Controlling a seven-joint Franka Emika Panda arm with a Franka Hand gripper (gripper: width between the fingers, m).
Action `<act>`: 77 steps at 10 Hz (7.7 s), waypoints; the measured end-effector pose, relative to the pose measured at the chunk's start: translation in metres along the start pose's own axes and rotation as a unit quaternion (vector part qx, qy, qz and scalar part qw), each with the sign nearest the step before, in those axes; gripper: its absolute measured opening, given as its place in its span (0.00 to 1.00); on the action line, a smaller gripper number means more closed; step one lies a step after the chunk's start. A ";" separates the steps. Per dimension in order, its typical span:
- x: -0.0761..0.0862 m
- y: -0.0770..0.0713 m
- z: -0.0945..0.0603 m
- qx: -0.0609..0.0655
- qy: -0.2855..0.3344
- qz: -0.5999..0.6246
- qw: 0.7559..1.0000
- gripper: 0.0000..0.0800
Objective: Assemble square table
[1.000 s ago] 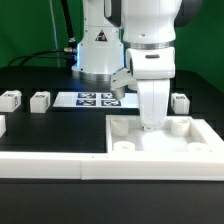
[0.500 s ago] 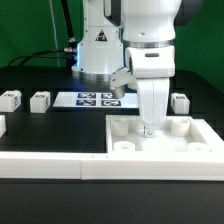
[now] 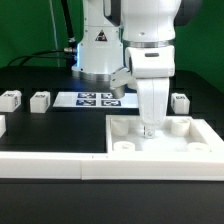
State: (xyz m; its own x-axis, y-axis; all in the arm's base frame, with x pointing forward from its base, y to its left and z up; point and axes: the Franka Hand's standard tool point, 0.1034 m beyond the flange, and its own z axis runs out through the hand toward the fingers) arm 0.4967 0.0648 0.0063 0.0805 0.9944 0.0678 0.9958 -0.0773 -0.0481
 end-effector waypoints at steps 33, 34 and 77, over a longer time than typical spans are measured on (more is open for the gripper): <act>0.097 -0.123 -0.004 0.278 -0.335 0.660 0.612 0.81; 0.100 -0.128 0.000 0.279 -0.342 0.658 0.610 0.81; 0.050 0.106 -0.117 -0.191 0.201 0.596 0.753 0.36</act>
Offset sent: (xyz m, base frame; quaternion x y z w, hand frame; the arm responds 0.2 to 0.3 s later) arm -0.0406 0.0266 0.0438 0.0072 -0.0625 0.1633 0.9846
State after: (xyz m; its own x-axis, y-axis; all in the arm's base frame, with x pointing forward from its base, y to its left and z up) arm 0.6113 0.0983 0.1209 0.8574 0.1050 0.5039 0.1380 -0.9900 -0.0284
